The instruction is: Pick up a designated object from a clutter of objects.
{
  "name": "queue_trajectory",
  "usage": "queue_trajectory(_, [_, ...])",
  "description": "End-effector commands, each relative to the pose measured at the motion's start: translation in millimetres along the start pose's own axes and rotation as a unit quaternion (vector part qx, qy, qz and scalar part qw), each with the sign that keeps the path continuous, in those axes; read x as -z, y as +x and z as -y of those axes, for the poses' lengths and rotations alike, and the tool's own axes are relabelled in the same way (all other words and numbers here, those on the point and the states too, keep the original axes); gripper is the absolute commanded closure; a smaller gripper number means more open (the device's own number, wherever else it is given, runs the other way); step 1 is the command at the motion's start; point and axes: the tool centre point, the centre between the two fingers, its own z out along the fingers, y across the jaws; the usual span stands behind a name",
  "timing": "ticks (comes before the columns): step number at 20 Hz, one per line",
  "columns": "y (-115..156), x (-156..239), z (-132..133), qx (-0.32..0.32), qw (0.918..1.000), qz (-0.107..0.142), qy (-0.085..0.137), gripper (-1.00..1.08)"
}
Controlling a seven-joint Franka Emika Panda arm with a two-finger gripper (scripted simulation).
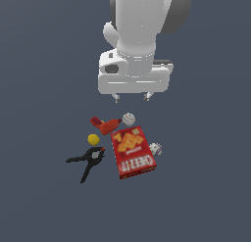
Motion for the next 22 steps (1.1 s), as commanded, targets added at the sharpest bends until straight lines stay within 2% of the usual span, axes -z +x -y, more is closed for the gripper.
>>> queue_trajectory(1, [0.0, 0.0, 0.0, 0.000, 1.0000, 0.000, 0.000, -0.92])
queue_trajectory(10, [1.0, -1.4, -11.7, -0.028, 0.9996, 0.010, 0.003, -0.92])
queue_trajectory(22, [-2.7, -19.3, -9.9, -0.018, 0.9998, 0.009, 0.003, -0.92])
